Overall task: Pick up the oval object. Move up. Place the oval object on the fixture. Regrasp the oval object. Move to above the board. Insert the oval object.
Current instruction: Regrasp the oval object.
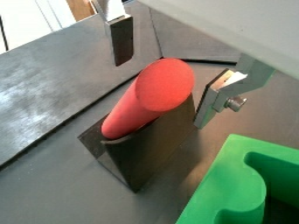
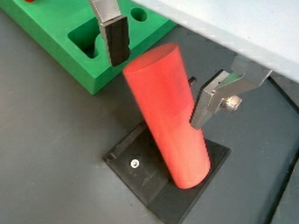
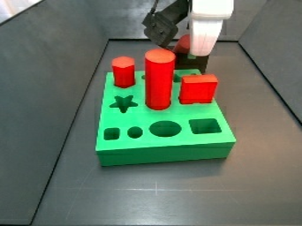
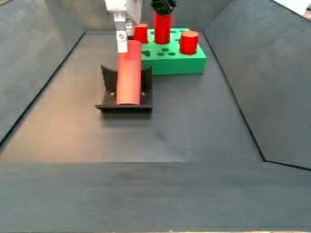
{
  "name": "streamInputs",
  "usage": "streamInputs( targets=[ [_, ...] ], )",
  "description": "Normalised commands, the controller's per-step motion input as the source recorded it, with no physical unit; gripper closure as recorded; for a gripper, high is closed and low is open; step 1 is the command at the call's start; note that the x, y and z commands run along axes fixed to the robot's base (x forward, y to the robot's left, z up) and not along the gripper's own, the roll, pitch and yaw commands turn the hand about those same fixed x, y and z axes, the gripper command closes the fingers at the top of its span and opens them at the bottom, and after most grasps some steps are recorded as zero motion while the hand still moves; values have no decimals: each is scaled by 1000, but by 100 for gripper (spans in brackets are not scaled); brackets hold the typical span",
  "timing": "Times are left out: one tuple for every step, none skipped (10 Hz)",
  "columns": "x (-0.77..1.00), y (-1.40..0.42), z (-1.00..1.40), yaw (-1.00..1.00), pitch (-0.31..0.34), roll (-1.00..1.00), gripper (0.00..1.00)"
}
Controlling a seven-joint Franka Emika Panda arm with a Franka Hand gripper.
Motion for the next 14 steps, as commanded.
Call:
streamInputs(
  targets=[
    [94,-12,5,55,236,-55,0],
    [83,-9,6,56,228,-60,0],
    [81,-6,4,57,223,-60,0],
    [81,-9,4,57,221,-58,0],
    [81,-8,4,57,221,-57,0],
    [81,-8,4,56,221,-57,0],
    [81,-9,4,55,220,-56,0],
    [81,-9,4,55,220,-56,0],
    [81,-8,4,55,220,-56,0],
    [81,-9,4,55,220,-56,0],
    [81,-8,4,54,220,-55,0],
    [81,-8,4,54,220,-55,0],
    [81,-8,4,54,220,-55,0],
    [81,-8,4,54,220,-55,0]
  ],
)
